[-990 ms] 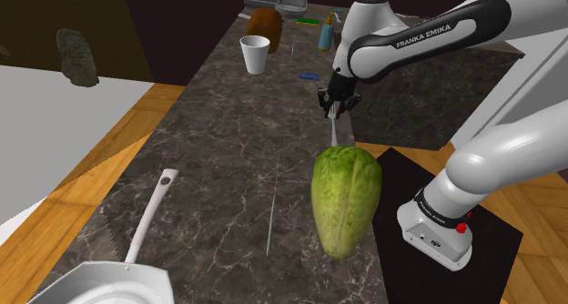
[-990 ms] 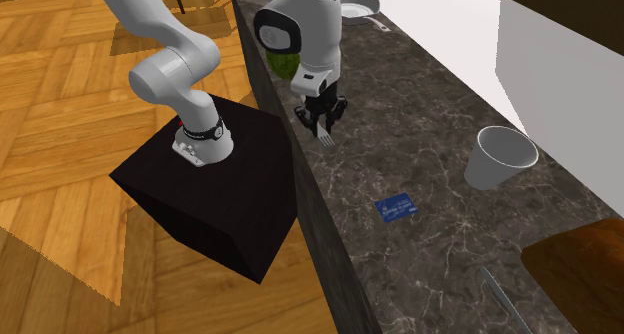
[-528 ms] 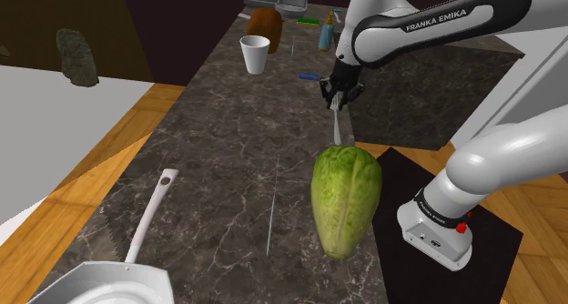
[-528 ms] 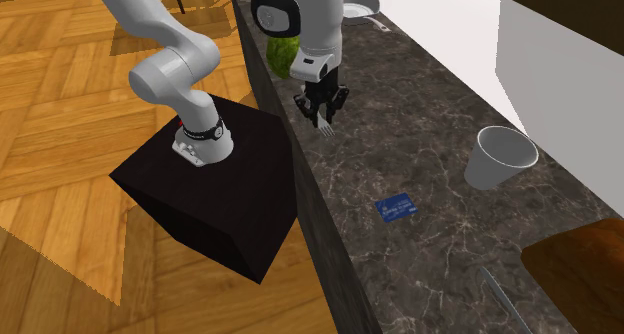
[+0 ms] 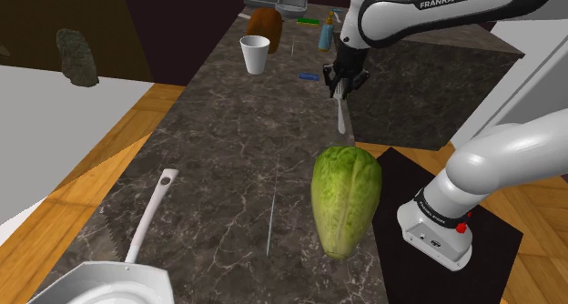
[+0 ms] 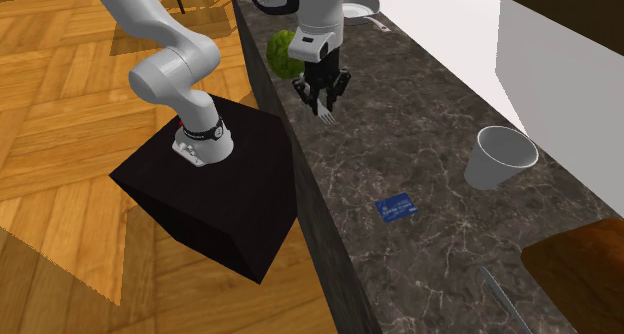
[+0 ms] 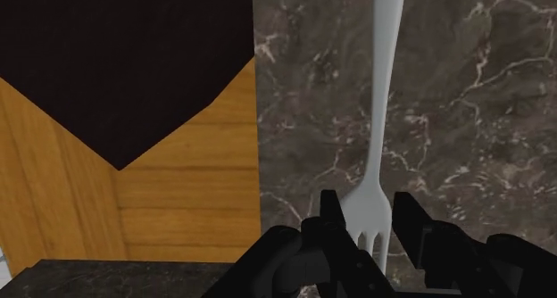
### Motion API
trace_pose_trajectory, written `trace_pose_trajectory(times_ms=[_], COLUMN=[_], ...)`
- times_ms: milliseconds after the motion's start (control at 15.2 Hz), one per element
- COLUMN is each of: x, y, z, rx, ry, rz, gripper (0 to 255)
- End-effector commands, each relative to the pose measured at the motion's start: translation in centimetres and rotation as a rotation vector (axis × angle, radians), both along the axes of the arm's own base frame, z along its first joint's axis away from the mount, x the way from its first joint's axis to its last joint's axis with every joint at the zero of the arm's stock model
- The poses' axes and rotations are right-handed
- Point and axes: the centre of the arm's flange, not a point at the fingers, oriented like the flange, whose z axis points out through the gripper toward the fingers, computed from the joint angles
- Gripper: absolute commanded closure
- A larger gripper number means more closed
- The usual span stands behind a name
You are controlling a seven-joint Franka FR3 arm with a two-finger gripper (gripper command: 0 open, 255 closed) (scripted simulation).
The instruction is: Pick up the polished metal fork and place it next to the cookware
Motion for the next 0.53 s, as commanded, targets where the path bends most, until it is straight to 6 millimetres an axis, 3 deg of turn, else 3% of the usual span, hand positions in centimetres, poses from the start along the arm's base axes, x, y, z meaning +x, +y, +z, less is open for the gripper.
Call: trace_pose_trajectory(times_ms=[0,462], x=[0.1,0.1], y=[0.0,0.0], z=[1.0,4.7], rx=[0.000,0.000], ry=[0.001,0.001], rz=[0.000,0.000], gripper=[255,255])
